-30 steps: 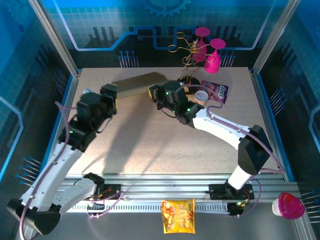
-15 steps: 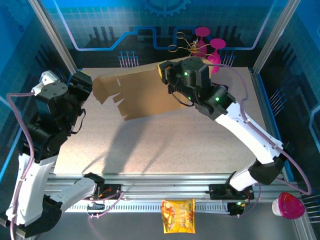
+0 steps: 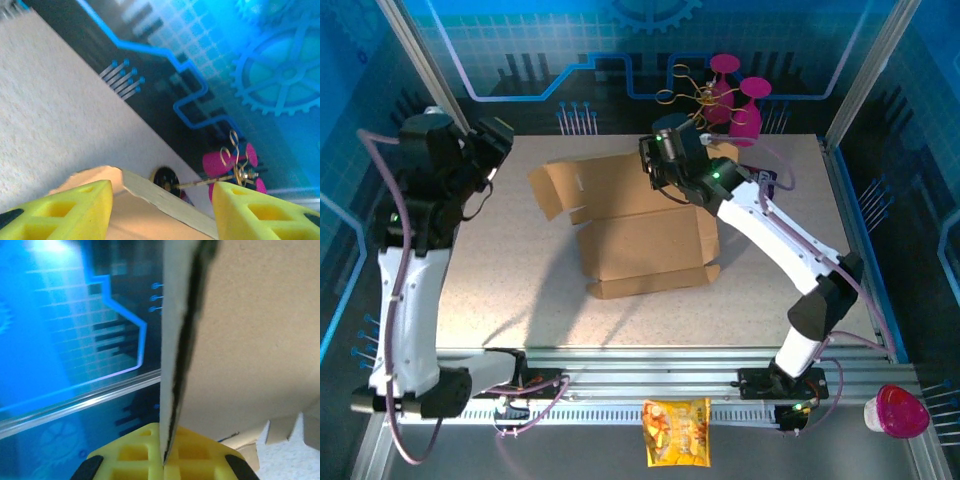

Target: Fold the paper box

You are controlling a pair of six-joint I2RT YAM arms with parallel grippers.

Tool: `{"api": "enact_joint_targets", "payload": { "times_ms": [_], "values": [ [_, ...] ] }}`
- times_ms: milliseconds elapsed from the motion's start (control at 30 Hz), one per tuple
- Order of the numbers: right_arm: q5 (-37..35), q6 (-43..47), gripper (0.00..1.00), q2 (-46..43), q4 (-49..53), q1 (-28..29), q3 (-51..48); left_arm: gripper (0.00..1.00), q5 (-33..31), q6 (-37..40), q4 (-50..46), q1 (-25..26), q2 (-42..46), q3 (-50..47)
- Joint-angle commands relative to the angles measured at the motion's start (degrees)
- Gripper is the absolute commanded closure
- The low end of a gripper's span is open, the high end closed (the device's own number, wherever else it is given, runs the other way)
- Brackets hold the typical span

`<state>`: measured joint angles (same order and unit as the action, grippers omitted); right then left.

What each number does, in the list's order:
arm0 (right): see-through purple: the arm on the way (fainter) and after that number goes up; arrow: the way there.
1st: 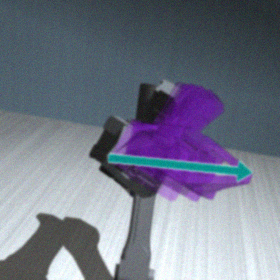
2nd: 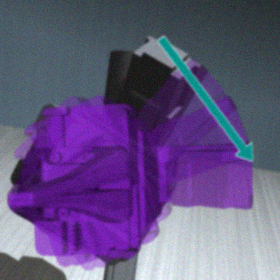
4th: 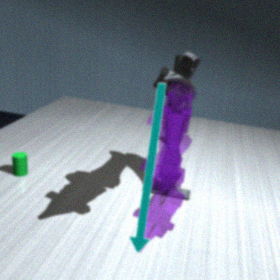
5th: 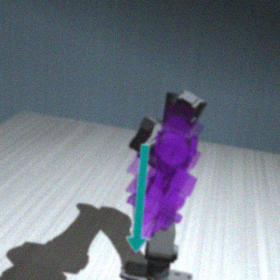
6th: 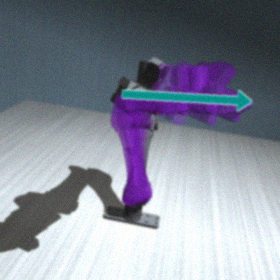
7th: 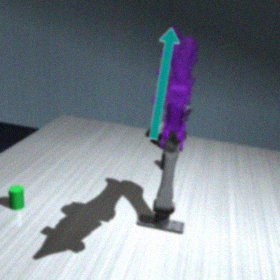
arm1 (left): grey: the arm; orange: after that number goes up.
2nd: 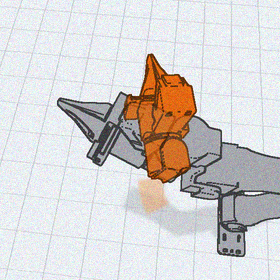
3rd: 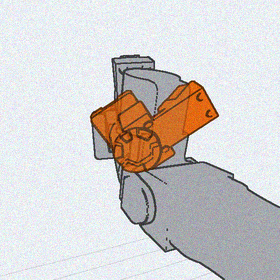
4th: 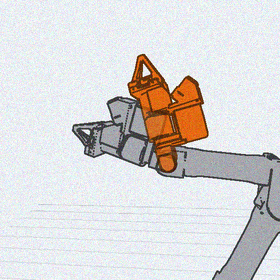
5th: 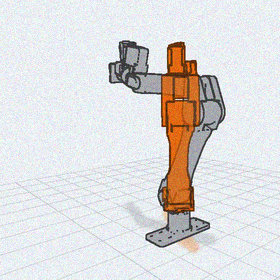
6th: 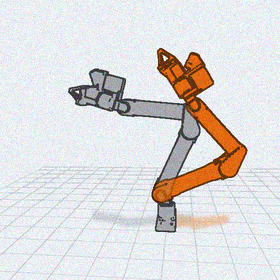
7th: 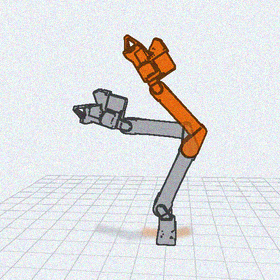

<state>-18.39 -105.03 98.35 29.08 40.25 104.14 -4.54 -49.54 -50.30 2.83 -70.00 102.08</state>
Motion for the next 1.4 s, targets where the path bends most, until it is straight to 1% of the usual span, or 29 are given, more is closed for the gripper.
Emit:
{"api": "enact_joint_targets", "payload": {
  "times_ms": [0, 133, 367, 533, 667, 900, 1100, 1200, 1267, 1367],
  "values": [
    [1.43, -1.3, 1.0, -1.54, -0.38, -0.54, 0.26, 0.44, 15.28, -0.03, 0.73, -1.48, -3.77, -0.15],
    [2.75, -2.58, 1.0, -1.82, 0.23, -0.7, -1.47, 0.45, 19.65, -1.14, 5.25, -1.6, -7.22, -2.53],
    [2.86, -3.18, 1.0, -2.74, 0.1, -1.3, -3.62, 0.47, 23.15, -2.58, 9.65, -1.09, -10.49, -7.52],
    [3.77, -3.85, 1.0, -3.42, -2.01, -1.86, -5.93, 0.47, 22.9, -1.39, 7.67, 0.41, -11.21, -9.78],
    [4.3, -4.08, 1.0, -3.77, -2.18, -1.93, -6.64, 0.47, 23.16, -1.46, 9.44, 0.88, -11.28, -12.58],
    [5.01, -4.59, 1.0, -4.46, -3.2, -2.33, -8.32, 0.47, 23.26, -1.12, 10.08, 2.72, -12.09, -14.46],
    [6.87, -5.91, 1.0, -5.03, -2.86, -3.12, -9.06, 0.47, 23.26, -1.65, 10.62, 5.53, -12.73, -15.7],
    [6.68, -6.03, 1.0, -5.61, -2.34, -3.33, -8.82, 0.47, 23.08, -2.14, 11.04, 6.85, -12.8, -16.3],
    [6.79, -6.26, 1.0, -6.12, -2.32, -3.7, -9.04, 0.47, 22.67, -2.23, 10.63, 7.59, -12.96, -16.01],
    [7.28, -6.21, 1.0, -6.87, -1.25, -4.54, -8.7, 0.47, 19.97, -1.29, 8.08, 8.09, -12.42, -14.37]
  ]
}}
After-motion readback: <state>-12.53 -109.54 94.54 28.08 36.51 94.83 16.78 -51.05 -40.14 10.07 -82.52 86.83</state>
